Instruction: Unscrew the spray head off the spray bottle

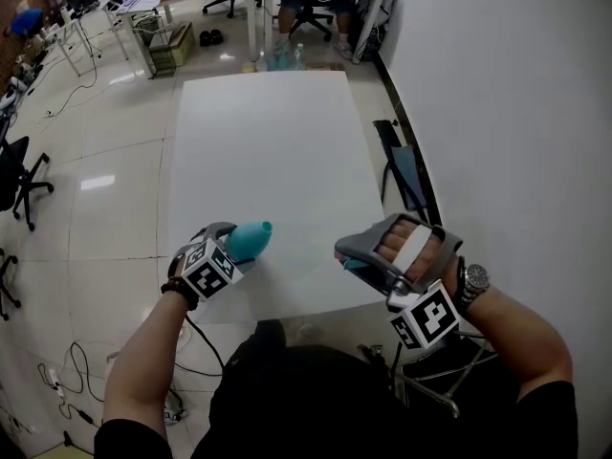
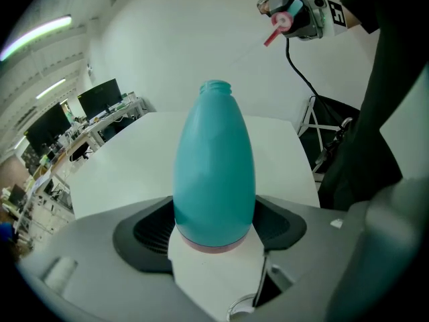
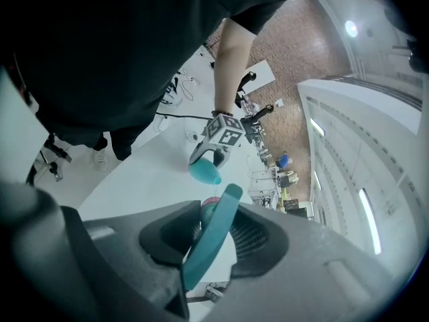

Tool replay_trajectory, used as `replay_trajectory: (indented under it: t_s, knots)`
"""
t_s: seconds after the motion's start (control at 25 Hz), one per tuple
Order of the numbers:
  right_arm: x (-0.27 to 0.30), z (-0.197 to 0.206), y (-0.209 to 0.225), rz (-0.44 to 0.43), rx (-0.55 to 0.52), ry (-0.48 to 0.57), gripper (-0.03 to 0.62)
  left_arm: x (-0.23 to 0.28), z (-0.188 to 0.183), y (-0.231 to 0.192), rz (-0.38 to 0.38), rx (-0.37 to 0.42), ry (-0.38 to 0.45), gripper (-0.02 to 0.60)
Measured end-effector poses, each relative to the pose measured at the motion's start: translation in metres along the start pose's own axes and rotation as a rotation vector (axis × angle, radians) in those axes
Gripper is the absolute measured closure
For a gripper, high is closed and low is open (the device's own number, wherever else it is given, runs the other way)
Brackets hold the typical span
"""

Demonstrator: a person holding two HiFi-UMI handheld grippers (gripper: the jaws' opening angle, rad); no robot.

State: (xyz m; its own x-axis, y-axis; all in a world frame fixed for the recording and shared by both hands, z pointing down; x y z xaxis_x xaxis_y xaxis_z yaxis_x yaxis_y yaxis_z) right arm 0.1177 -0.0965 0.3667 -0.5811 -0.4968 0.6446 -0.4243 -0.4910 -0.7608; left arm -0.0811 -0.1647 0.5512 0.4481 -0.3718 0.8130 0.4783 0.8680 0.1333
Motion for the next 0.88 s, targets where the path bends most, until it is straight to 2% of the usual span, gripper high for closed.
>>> replay_trajectory:
  t_s: [0.32,0.6,0.88]
  knots:
    - [0.024,0.014,-0.008,0.013,0.157,-0.037,0.473,0.009,-0.015,0.002,-0.044,-0.099,0.092,0.198]
    - [0.066,0.031,-0.026,0.005,0.271,-0.119,0.473,0.024,-0.032,0.008,-0.056,-0.184,0.163,0.198]
    - [0.111,0.043,-0.044,0.009,0.415,-0.198,0.473,0.037,-0.045,0.01,-0.099,-0.266,0.218,0.196]
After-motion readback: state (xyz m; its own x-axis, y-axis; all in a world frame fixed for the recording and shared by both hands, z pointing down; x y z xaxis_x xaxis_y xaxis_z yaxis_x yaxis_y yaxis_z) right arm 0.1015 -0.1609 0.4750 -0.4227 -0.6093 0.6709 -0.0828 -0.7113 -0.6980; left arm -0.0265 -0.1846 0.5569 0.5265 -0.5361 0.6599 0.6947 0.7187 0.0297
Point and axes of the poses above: the fingertips, and each gripper's own axes: x forward along the fingers, y to its right, z out of its underside, the point moved 5 cm from there along -x, backward along the fingers, and after that the axes turned 2 degrees about -z, right-handed, at the moved point
